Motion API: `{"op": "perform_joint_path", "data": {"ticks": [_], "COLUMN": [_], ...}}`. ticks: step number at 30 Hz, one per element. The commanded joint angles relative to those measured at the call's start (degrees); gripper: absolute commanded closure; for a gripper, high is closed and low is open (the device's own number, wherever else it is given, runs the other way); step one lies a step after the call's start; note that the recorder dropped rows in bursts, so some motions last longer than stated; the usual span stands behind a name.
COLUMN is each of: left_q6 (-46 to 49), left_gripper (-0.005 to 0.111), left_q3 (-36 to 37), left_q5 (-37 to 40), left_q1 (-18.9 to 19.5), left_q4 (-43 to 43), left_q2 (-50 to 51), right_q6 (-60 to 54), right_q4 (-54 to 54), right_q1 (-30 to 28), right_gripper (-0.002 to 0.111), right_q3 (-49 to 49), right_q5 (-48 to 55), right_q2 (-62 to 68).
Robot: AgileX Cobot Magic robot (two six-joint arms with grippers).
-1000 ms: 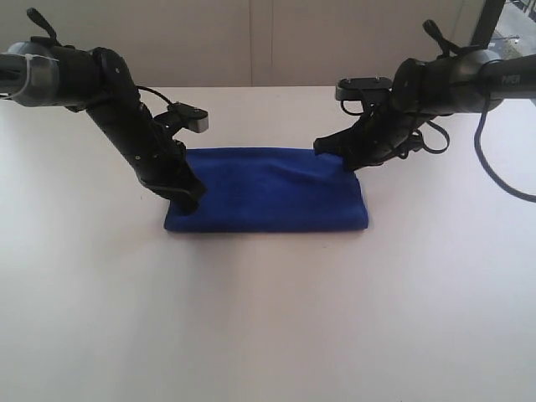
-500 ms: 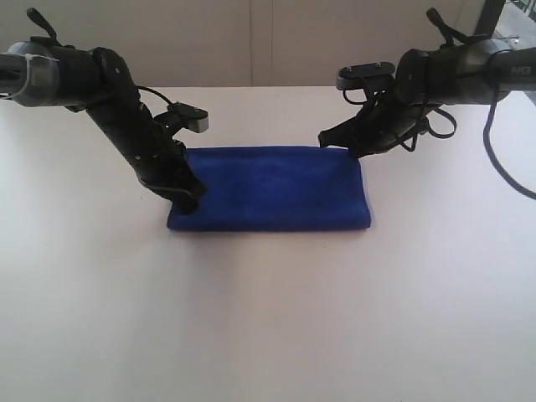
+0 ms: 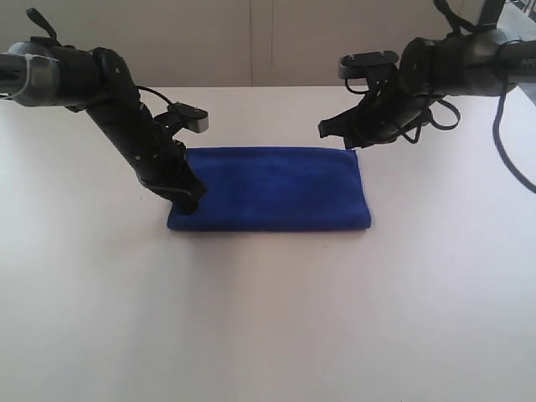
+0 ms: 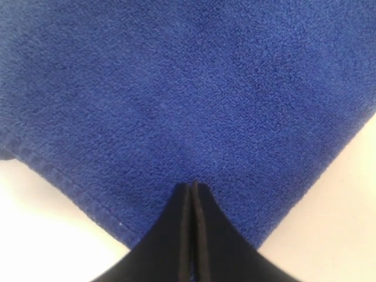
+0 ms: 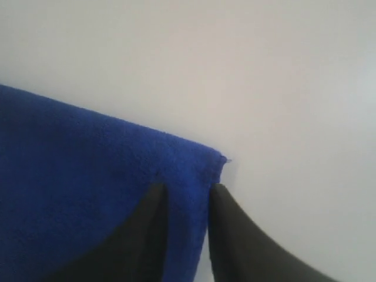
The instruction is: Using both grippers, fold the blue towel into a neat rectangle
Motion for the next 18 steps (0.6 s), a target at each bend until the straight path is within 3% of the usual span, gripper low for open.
{"op": "perform_joint_path", "data": {"ticks": [1, 5, 18], "left_q6": [-0.2, -0.2, -1.3], "left_gripper": [0.107, 0.107, 0.107], "left_q3": [-0.1, -0.1, -0.1], "left_q5": [1.3, 1.4, 2.0], "left_q1": [0.1, 0.1, 0.1], "left_q4": [-0.7, -0.7, -0.7], "left_q2": [-0.3, -0.3, -2.2], "right_q6": [-0.5, -0.5, -0.5], "right_q4": [1.9, 1.3, 1.3], "right_q1": [0.1, 0.1, 0.0], "right_gripper": [0.097, 0.108, 0.108], "right_q3": [-0.1, -0.1, -0.1], "right_q5": [-2.1, -2.5, -2.1], "right_q2": [1.5, 3.4, -0.3]}}
